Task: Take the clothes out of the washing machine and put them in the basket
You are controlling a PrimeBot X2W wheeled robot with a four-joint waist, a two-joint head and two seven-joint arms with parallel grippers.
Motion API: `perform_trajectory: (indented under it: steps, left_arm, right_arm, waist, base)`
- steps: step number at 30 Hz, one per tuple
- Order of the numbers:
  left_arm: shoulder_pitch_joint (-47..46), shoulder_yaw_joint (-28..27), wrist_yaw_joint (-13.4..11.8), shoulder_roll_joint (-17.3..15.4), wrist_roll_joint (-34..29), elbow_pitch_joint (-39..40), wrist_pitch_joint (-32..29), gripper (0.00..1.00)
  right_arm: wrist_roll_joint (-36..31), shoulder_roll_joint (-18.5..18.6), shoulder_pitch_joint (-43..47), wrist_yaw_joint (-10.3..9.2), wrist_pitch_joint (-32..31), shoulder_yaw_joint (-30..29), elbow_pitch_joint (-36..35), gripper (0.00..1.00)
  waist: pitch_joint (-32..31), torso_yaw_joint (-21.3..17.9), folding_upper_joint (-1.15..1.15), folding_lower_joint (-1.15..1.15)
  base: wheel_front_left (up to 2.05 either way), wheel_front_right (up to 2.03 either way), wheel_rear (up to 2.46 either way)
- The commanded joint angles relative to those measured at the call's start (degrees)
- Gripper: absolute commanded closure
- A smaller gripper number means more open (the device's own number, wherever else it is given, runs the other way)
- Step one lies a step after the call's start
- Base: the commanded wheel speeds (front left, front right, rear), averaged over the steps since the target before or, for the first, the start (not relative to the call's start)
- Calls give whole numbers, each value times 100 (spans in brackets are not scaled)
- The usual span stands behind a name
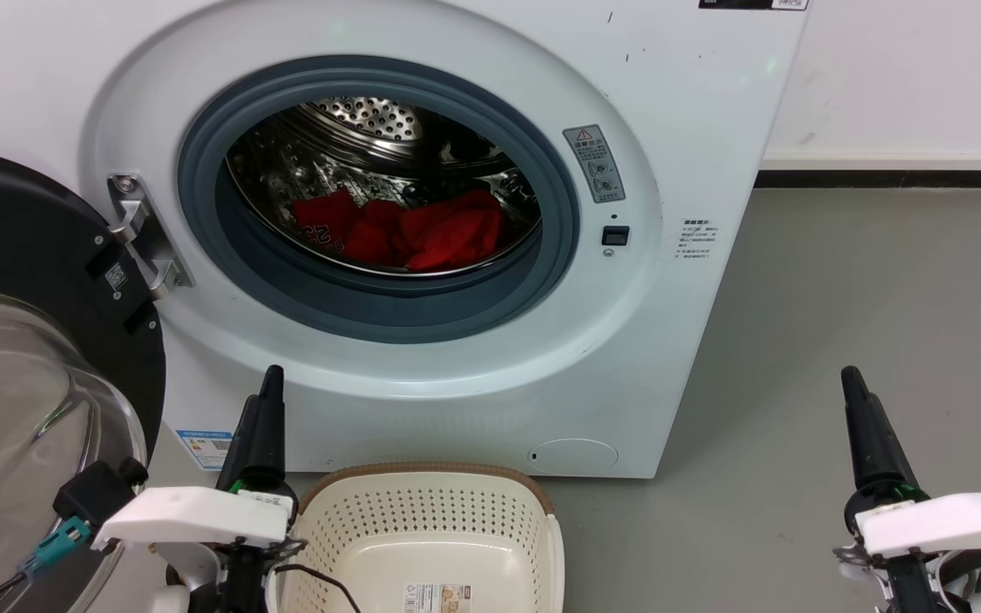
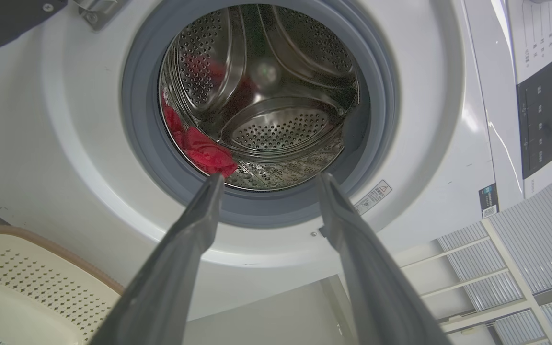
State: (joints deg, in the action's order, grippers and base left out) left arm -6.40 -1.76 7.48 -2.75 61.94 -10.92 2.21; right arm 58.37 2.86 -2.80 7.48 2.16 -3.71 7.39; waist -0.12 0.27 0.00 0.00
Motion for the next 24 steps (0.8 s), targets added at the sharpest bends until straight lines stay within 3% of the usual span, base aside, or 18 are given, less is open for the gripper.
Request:
perform_trajectory:
  steps: [1, 24]
  left_arm:
    - [-191, 49, 1, -14, -359, 87, 72, 0]
    - [-298, 295, -108, -16, -2473, -102, 480, 0]
  right_arm:
    - [-392, 9, -9, 1, 80, 21, -124, 0]
    - [-2446, 7, 100, 2, 313, 87, -217, 0]
  waist:
    - [-1, 2, 0, 0]
    - [-26, 17, 0, 0]
  base:
    - [0, 0, 0]
    - [0, 0, 0]
